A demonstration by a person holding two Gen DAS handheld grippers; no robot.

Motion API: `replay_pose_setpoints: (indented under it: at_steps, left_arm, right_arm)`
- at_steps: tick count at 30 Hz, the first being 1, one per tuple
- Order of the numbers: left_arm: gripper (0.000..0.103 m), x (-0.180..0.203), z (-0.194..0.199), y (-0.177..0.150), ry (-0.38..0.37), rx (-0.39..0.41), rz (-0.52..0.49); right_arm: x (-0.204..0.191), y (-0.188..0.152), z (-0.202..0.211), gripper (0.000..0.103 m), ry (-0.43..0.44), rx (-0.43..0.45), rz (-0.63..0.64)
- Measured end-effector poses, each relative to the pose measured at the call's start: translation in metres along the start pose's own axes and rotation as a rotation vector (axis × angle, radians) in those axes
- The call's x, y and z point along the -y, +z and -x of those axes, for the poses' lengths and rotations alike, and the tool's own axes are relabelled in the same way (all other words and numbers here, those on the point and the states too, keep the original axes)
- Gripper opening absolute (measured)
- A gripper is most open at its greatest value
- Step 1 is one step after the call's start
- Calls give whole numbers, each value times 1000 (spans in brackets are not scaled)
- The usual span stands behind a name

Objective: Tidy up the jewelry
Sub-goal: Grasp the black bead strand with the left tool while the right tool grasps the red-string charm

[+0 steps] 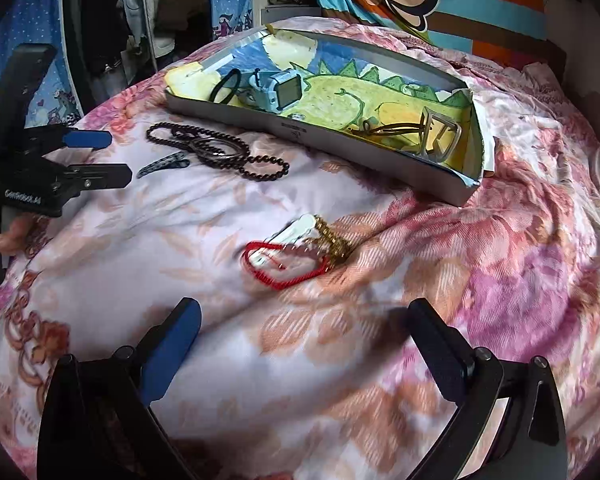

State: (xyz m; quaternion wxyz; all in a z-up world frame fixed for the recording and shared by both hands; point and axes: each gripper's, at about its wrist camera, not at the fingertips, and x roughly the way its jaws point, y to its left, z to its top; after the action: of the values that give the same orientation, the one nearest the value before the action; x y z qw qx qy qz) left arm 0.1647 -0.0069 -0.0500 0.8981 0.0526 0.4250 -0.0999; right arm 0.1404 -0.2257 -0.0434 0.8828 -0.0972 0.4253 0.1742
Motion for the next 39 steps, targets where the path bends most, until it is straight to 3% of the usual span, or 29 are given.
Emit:
replay_pose_setpoints:
  at_steps: [3, 6, 8, 10, 14, 19, 23, 27, 30, 39]
  left_arm:
    - [94, 4, -5, 3, -27, 3, -28]
    - [85, 8, -12, 7, -39, -5, -53]
    - [78, 12, -19, 8, -45, -20, -76]
    - [70, 14, -23, 8, -44, -29, -93]
    - [64, 17, -30, 9, -29, -41, -125]
    - [48, 17, -33, 12, -19, -40, -125]
    - [34, 20, -32, 10, -44, -47, -134]
    - [18, 21, -31, 10, -80, -62, -121]
    - [13, 21, -32, 9, -106, -79, -92]
    - [12, 26, -29, 8, -182, -107, 27]
  right_arm:
    - [-4, 5, -4, 95, 0, 10, 37]
    - [-15, 9, -10, 81, 12, -4, 89]
    - [-21, 10, -11, 66, 25, -8, 118]
    - [-25, 11, -9, 58, 29, 3, 134]
    - [-21, 12, -8, 35, 29, 12, 116]
    - [-14, 11, -10, 24, 19, 9, 62]
    - [-9, 11, -9, 12, 60, 10, 8]
    - [-8, 10, -8, 7, 113, 10, -24]
    - [-11, 10, -6, 6, 131, 19, -27]
    - [-13, 14, 4, 5, 144, 69, -32]
